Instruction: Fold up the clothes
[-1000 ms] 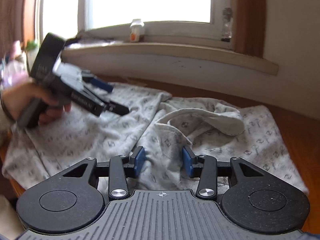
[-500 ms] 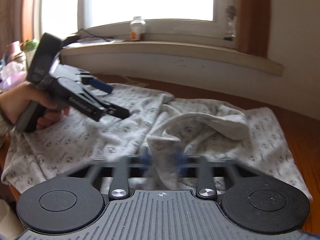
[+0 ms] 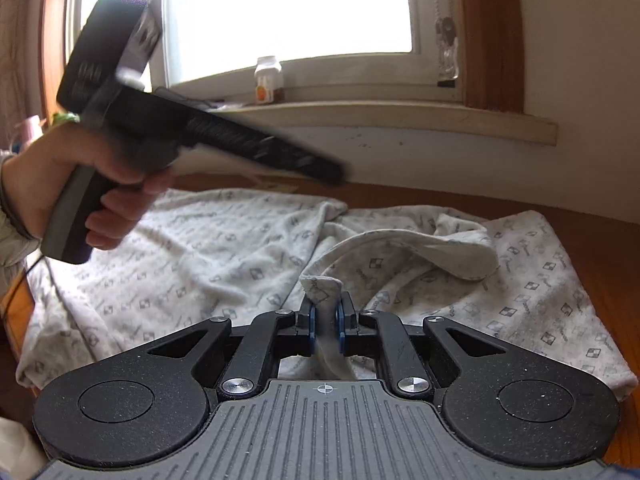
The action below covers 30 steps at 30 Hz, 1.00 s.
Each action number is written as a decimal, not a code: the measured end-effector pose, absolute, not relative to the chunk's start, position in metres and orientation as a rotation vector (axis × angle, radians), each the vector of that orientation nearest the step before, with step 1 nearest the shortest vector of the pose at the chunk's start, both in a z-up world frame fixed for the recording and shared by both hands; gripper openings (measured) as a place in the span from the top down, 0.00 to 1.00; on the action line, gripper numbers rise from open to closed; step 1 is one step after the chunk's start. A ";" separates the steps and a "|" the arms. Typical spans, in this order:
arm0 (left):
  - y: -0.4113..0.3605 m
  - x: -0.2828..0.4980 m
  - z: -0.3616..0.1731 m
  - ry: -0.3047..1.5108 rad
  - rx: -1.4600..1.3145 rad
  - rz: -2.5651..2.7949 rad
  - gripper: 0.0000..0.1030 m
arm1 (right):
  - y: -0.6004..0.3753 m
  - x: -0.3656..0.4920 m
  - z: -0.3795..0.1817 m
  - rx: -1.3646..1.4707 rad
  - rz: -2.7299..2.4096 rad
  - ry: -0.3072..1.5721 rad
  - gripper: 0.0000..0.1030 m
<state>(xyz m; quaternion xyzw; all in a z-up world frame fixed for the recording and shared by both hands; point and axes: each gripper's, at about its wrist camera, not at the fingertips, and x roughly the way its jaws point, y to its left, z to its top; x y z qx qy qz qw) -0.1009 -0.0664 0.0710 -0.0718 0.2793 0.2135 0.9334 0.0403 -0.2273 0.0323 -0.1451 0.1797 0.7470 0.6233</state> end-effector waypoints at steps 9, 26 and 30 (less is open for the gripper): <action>-0.077 -0.021 0.041 0.813 -0.034 0.338 0.33 | -0.230 0.037 0.032 -0.349 1.702 0.384 0.89; -0.064 -0.064 0.178 0.560 -0.135 0.384 0.91 | -0.252 0.069 0.115 -0.092 1.814 0.289 0.93; -0.066 -0.081 0.235 0.450 -0.163 0.398 0.91 | -0.268 0.076 0.202 -0.013 1.849 0.150 0.93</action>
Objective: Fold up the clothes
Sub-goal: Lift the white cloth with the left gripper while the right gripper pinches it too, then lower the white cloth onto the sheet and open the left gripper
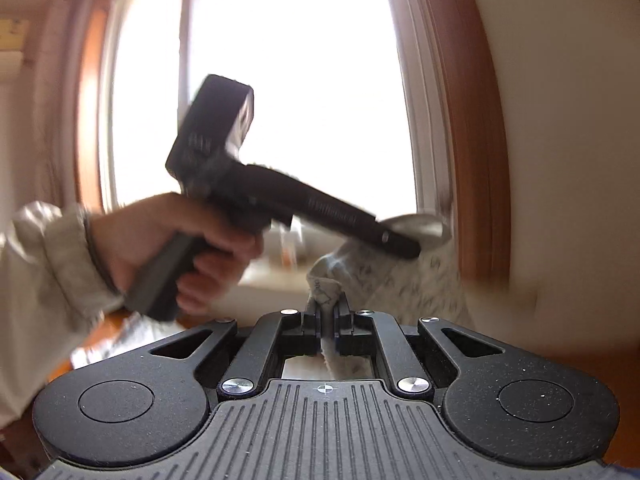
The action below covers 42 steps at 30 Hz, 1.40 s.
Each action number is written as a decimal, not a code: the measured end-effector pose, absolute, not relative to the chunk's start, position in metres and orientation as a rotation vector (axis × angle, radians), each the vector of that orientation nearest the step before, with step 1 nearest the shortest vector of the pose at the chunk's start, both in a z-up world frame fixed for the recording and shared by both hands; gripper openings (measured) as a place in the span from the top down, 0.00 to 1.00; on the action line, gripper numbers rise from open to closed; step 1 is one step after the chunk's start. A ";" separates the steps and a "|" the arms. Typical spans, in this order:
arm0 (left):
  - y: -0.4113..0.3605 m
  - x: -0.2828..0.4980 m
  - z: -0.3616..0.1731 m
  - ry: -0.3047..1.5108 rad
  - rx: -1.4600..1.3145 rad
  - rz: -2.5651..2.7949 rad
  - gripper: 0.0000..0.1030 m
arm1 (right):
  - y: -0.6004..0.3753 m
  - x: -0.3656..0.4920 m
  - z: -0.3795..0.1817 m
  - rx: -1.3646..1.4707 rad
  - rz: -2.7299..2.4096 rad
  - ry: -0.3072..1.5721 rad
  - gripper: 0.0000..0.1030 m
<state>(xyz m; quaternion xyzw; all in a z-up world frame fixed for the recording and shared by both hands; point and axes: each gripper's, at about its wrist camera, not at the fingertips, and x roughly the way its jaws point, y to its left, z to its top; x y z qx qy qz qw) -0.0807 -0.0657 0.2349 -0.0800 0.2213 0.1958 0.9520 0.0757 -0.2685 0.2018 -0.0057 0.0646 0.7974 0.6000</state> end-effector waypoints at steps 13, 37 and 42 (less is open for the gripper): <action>-0.101 -0.233 0.405 0.182 -0.151 0.562 0.91 | -0.252 -0.013 0.340 0.114 2.080 -0.003 0.93; -0.018 -0.393 0.278 0.267 -0.369 0.700 0.91 | -0.148 -0.181 0.286 -0.158 2.224 0.114 0.93; 0.000 -0.452 0.224 0.273 -0.471 0.740 0.92 | -0.116 -0.225 0.249 -0.208 2.261 0.217 0.93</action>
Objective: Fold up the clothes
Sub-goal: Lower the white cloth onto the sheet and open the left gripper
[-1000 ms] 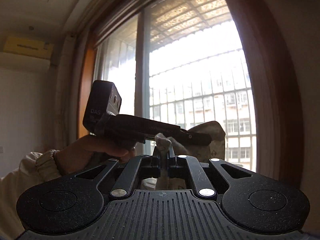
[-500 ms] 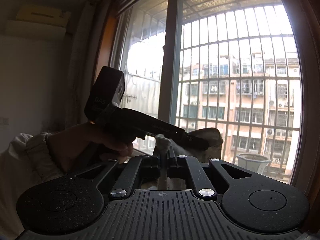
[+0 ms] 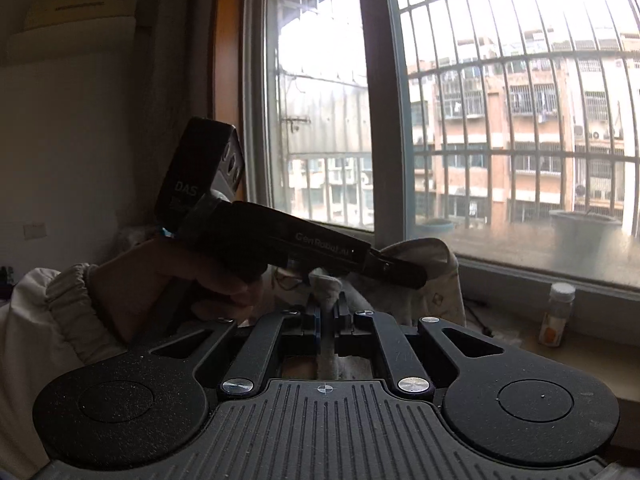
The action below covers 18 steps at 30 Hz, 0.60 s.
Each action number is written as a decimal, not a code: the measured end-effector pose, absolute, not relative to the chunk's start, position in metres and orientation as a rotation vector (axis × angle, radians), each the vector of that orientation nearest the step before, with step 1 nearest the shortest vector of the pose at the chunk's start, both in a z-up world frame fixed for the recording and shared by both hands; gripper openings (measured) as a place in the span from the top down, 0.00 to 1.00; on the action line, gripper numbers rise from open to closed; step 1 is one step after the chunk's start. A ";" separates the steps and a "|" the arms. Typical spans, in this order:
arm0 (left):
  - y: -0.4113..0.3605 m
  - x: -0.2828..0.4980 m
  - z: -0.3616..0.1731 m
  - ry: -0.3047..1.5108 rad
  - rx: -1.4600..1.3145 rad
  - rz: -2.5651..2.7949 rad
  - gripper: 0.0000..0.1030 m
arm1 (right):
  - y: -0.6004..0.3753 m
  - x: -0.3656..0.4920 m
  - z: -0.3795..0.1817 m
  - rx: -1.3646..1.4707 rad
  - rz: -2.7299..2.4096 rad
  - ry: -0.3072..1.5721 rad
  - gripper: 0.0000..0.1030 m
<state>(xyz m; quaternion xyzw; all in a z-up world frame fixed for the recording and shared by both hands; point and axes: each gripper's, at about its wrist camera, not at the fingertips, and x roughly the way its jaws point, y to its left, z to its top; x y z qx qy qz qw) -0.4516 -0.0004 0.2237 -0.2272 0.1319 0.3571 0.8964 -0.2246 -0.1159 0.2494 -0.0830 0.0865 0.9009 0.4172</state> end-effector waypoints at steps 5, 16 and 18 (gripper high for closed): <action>0.024 -0.498 0.162 0.308 -0.580 0.806 0.91 | -0.076 -0.283 0.198 -0.322 2.276 0.326 0.91; 0.043 -0.554 0.092 0.450 -0.641 1.082 0.45 | -0.076 -0.272 0.152 -0.533 2.228 0.353 0.59; 0.040 -0.551 0.097 0.445 -0.604 1.120 0.40 | -0.087 -0.245 0.149 -0.552 2.192 0.349 0.59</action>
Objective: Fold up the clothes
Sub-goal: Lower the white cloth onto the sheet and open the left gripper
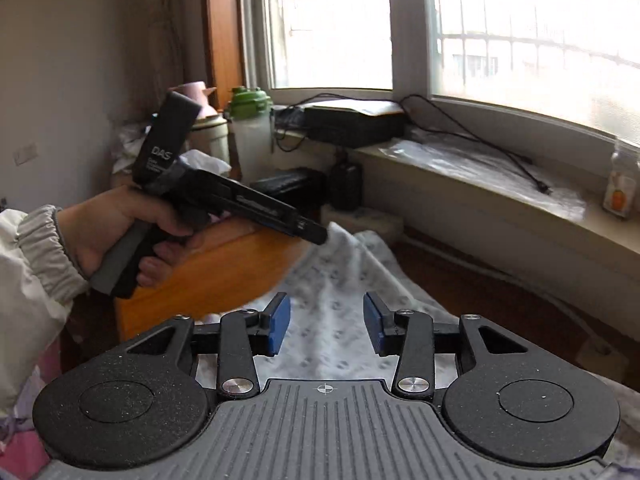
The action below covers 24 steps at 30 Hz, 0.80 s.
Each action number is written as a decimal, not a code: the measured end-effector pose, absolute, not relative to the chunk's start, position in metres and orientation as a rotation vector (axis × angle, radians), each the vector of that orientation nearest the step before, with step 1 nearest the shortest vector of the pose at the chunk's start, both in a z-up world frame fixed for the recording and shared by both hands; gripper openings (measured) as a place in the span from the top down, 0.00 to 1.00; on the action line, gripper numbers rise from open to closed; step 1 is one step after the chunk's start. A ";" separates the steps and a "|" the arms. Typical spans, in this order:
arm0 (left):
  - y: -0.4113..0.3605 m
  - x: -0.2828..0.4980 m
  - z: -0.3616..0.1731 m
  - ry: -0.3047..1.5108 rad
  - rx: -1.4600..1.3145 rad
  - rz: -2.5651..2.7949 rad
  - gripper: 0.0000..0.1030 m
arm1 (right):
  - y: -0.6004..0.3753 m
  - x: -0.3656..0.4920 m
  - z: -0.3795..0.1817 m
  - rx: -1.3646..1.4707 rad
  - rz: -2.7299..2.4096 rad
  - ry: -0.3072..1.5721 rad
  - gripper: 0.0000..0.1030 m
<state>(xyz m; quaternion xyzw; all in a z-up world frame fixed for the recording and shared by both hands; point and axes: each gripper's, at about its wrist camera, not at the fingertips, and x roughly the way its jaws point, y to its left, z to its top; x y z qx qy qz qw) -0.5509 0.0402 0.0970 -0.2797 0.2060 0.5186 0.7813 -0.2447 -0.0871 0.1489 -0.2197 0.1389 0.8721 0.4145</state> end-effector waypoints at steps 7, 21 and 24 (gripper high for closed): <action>0.033 -0.496 0.114 0.431 -0.444 1.124 0.32 | -0.117 -0.149 0.142 -0.598 2.057 0.321 0.59; 0.026 -0.308 0.071 0.535 -0.362 0.812 0.27 | -0.174 -0.025 0.090 -0.668 1.856 0.385 0.59; 0.022 -0.272 0.063 0.555 -0.348 0.755 0.27 | -0.194 -0.017 0.084 -0.680 1.863 0.383 0.59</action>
